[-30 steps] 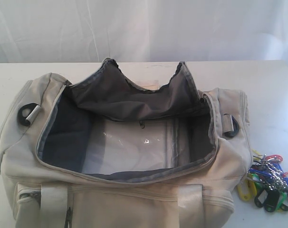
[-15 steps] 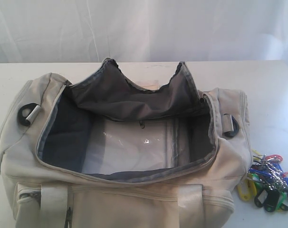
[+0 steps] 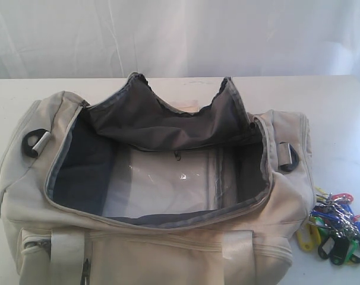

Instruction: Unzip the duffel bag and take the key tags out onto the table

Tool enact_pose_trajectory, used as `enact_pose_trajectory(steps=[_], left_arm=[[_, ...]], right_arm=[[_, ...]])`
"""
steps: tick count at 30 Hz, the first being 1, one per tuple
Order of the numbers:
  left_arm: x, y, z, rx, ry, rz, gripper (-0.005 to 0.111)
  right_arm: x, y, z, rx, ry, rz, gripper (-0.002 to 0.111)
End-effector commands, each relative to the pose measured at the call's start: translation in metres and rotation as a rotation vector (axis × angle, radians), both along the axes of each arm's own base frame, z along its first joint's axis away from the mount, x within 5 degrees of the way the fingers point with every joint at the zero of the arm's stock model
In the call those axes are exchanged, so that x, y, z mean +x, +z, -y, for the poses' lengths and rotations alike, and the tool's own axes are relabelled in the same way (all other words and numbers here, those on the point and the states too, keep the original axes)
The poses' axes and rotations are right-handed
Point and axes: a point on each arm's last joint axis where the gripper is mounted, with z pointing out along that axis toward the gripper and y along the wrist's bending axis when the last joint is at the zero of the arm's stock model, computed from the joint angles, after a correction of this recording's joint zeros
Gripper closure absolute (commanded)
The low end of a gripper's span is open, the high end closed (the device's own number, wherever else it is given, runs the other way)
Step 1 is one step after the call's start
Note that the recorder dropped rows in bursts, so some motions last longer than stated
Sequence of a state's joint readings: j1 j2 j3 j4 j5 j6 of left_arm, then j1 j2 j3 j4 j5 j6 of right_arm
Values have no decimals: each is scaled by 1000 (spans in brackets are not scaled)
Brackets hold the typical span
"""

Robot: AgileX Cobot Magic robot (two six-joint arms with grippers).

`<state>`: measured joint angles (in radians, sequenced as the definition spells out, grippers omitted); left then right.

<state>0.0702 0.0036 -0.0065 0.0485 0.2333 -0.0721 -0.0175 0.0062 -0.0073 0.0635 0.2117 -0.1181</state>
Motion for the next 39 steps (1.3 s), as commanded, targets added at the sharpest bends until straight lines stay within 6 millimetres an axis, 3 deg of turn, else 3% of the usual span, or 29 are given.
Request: enact_pose_trajectory(steps=[1, 10, 39], left_arm=[[0, -2, 0, -3, -2, 0, 107], [0, -2, 0, -3, -2, 0, 107], [0, -2, 0, -3, -2, 0, 107]], right_arm=[[-2, -13, 2, -63, -19, -128, 108], [-2, -13, 3, 64, -50, -124, 108], [-3, -13, 7, 71, -134, -121, 108]])
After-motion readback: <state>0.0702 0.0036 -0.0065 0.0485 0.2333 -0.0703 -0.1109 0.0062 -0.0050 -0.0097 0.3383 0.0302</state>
